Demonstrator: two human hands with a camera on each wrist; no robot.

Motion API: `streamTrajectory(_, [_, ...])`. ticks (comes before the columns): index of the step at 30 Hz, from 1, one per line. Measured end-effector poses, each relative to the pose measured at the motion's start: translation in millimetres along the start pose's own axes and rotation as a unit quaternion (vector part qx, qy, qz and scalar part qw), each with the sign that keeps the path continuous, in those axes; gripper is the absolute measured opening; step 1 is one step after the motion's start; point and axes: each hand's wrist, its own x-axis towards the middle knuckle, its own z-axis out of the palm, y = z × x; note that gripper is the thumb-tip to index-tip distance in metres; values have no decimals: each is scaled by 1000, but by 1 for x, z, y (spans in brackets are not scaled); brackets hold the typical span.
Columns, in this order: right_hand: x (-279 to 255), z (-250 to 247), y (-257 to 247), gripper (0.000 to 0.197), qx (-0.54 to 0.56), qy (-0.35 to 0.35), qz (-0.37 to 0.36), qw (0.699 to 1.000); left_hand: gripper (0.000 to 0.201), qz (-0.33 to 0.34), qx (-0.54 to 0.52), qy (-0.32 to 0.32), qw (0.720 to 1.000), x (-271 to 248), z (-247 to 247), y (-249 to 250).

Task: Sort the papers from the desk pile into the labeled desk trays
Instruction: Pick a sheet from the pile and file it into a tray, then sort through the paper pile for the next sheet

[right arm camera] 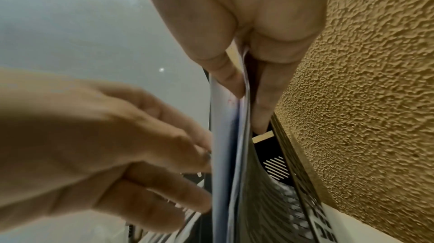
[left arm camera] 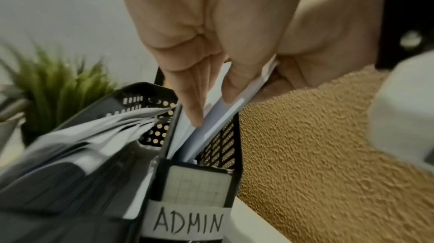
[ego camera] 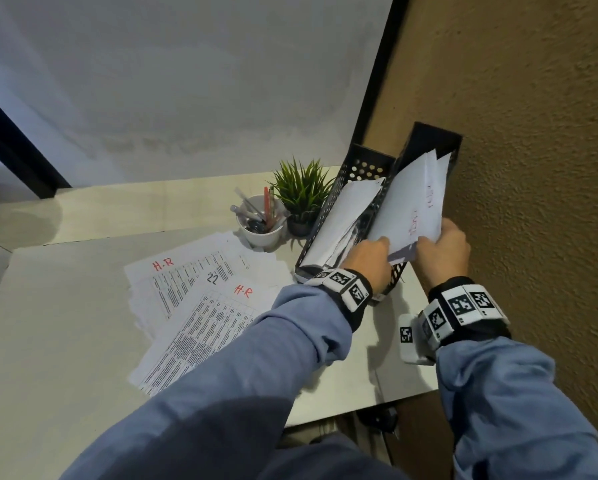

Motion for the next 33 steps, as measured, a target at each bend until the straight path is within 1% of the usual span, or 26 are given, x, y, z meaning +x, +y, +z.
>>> streamTrajectory(3, [-1, 0, -2, 44, 28, 23, 7, 999, 29, 10, -129, 67, 989, -25, -11, -29])
streamTrajectory(4, [-4, -1, -6, 47, 38, 41, -5, 998, 31, 3, -166, 89, 982, -36, -14, -45])
streamTrajectory(5, [-9, -1, -11, 48, 41, 63, -36, 997, 30, -18, -191, 109, 975, -47, -17, -64])
streamTrajectory(6, [-16, 0, -17, 47, 45, 90, -85, 991, 29, -53, -205, 125, 969, -59, -19, -87])
streamTrajectory(8, [-32, 10, -28, 41, 56, 131, -204, 969, 29, -163, -194, 143, 957, -84, -18, -140])
streamTrajectory(9, [-41, 19, -30, 37, 60, 125, -249, 958, 32, -227, -167, 142, 949, -96, -17, -169])
streamTrajectory(10, [-50, 32, -30, 33, 66, 95, -276, 954, 37, -288, -135, 133, 939, -108, -15, -195])
streamTrajectory(11, [-59, 47, -27, 30, 69, 46, -284, 955, 43, -342, -103, 117, 927, -122, -14, -217])
streamTrajectory(12, [-70, 64, -22, 28, 65, -13, -276, 959, 49, -387, -69, 95, 915, -134, -12, -236])
streamTrajectory(13, [-82, 82, -16, 27, 55, -73, -248, 964, 54, -422, -37, 74, 903, -147, -12, -249])
streamTrajectory(14, [-93, 100, -8, 27, 42, -130, -198, 971, 60, -445, -14, 57, 894, -158, -11, -258])
streamTrajectory(15, [-103, 119, 3, 29, 26, -184, -133, 973, 66, -458, -4, 49, 888, -168, -10, -263])
streamTrajectory(17, [-120, 149, 22, 35, -31, -275, -10, 961, 77, -464, -10, 52, 884, -180, -7, -270])
streamTrajectory(18, [-128, 162, 30, 32, -64, -309, 26, 949, 80, -465, -16, 55, 883, -184, -4, -273])
streamTrajectory(19, [-135, 171, 35, 21, -93, -330, 42, 938, 82, -467, -18, 58, 882, -188, -2, -275])
streamTrajectory(20, [-141, 178, 37, 13, -115, -337, 56, 933, 80, -470, -23, 58, 881, -191, 0, -276])
streamTrajectory(21, [-146, 184, 36, 17, -127, -337, 69, 930, 75, -468, -30, 59, 881, -194, 1, -276])
streamTrajectory(23, [-150, 194, 37, 48, -130, -330, 98, 930, 53, -442, -55, 68, 893, -199, 3, -277])
streamTrajectory(24, [-149, 197, 37, 59, -124, -320, 112, 933, 40, -423, -70, 77, 900, -201, 3, -277])
streamTrajectory(26, [-146, 199, 33, 66, -94, -291, 141, 941, 20, -390, -115, 113, 907, -205, 4, -277])
streamTrajectory(27, [-145, 198, 31, 68, -74, -277, 156, 945, 13, -377, -151, 141, 903, -207, 4, -276])
streamTrajectory(28, [-143, 197, 29, 70, -49, -270, 174, 946, 11, -371, -202, 167, 891, -210, 5, -276])
streamTrajectory(30, [-142, 191, 27, 70, 19, -262, 214, 941, 32, -372, -327, 194, 847, -214, 2, -272])
streamTrajectory(31, [-143, 188, 25, 62, 51, -263, 230, 936, 42, -372, -383, 190, 824, -217, 0, -269])
streamTrajectory(32, [-144, 185, 22, 49, 69, -261, 232, 934, 49, -368, -427, 181, 806, -219, -1, -266])
streamTrajectory(33, [-142, 182, 21, 34, 77, -259, 222, 937, 53, -364, -456, 170, 794, -220, -3, -263])
